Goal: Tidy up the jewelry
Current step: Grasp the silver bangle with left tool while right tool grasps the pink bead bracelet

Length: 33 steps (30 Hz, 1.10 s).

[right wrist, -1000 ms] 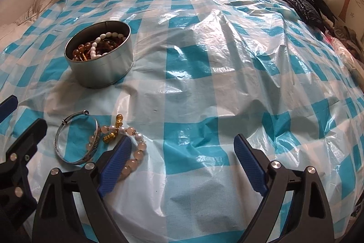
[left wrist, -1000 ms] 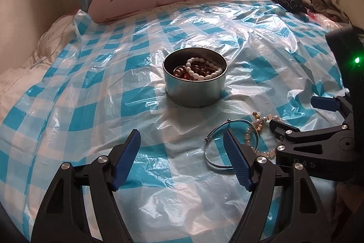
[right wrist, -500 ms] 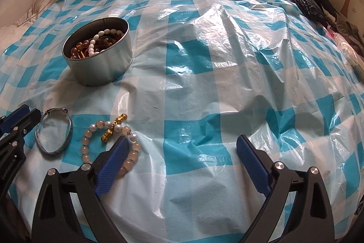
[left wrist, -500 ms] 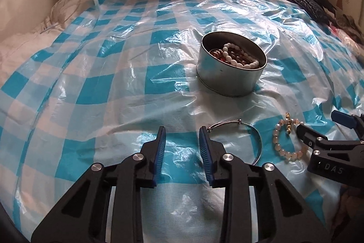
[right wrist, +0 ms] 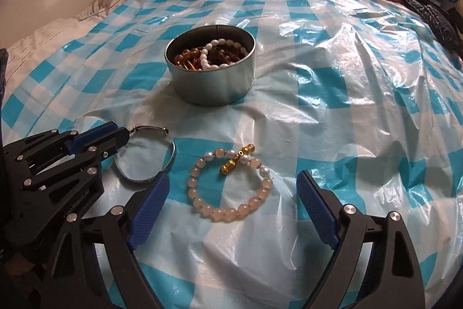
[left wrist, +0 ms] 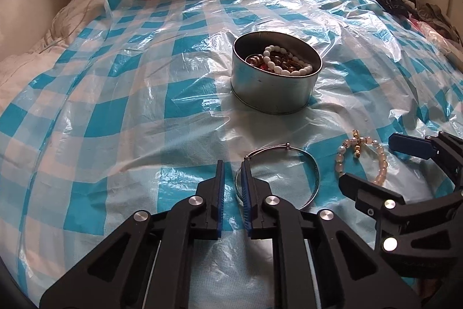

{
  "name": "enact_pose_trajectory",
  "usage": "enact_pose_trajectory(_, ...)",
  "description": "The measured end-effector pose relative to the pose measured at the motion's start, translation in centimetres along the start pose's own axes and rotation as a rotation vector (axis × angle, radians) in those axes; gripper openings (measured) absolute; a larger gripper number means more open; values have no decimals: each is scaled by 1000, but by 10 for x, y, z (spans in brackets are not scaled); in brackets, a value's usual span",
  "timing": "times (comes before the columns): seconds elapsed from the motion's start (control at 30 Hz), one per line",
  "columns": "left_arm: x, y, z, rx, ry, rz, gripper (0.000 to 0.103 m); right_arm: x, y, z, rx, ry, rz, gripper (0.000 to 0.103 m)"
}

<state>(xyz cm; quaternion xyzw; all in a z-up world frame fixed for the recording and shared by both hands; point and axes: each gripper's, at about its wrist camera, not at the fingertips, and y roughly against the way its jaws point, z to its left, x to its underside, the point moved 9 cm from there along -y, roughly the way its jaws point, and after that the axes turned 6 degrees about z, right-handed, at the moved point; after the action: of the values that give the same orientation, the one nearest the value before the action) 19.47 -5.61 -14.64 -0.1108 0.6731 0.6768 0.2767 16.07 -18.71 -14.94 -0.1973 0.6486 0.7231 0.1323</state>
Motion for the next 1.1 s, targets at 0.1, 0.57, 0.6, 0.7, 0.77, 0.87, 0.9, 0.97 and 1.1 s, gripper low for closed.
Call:
enact_pose_trajectory(0.1,0,1,-3,8,-12,-3,2,3,-3,-4,-42,-40,15,66)
enact_pose_trajectory(0.57,5,-1,7,103,80,31,1,8,-9,-10,-73,-82,52,19)
enact_pose_trajectory(0.6,6,-4,6,103,78,44,1,8,-9,-9,-68,-76,52,19)
enact_pose_trajectory(0.7,3,-1,6,115,80,13,1,6,-4,-6,-104,-76,31,11)
enact_pose_trajectory(0.77,0,3,7,107,83,-21,1,3,4,-7,-168,-105,-2,9)
enact_pose_trajectory(0.87,-6,10,10,106,95,-71,1,-4,27,-6,-237,-119,-97,9)
enact_pose_trajectory(0.9,-7,12,11,110,99,-89,1,-5,33,-4,-245,-114,-121,9)
enact_pose_trajectory(0.97,-11,18,11,107,103,-121,1,-9,45,0,-253,-96,-172,9)
enact_pose_trajectory(1.1,-15,36,13,133,107,-177,0,-13,58,6,-252,-67,-227,9)
